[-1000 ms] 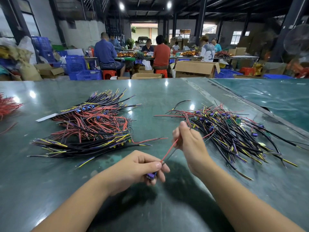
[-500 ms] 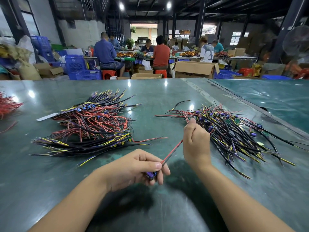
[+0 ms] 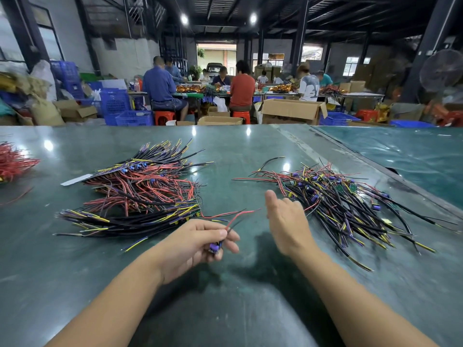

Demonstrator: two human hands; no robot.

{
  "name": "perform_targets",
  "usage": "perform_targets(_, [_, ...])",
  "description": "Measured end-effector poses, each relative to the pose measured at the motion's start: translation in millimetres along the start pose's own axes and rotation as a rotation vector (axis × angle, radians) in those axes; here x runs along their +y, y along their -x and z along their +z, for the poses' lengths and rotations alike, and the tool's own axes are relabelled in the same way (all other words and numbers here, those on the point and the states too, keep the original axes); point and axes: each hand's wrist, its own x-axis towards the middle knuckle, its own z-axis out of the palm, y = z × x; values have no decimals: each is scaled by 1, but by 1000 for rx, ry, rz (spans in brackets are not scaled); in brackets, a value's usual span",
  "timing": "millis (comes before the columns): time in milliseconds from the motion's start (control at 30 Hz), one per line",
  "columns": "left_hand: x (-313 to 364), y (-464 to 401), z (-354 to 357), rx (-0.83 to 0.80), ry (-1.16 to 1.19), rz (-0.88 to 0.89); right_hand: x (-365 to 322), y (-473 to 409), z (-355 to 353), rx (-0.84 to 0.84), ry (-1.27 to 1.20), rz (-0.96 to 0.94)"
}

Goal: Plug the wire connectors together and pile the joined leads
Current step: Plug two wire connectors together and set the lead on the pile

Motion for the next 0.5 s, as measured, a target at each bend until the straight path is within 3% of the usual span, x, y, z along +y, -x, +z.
perform_targets(67, [0,-2,1,75,22,21,-7,7,-3,-169,114,-49])
perform_targets(167, [-3,-4,8,104,-34,6,-29,22,5,-422,-153,-75])
perform_targets(267, [-5,-2,15,63,-89,7,-44,30,16,-368,-369,-113])
perform_targets(400, [-2,2,17,97,-104,11,-40,16,13,-188,-703,156])
perform_targets(433, [-1,2,15,140,-114,16,-34,4,8,-101,-687,211])
perform_targets(500, [1,2,10,215,-149,40,-14,-30,-11,12,-426,256])
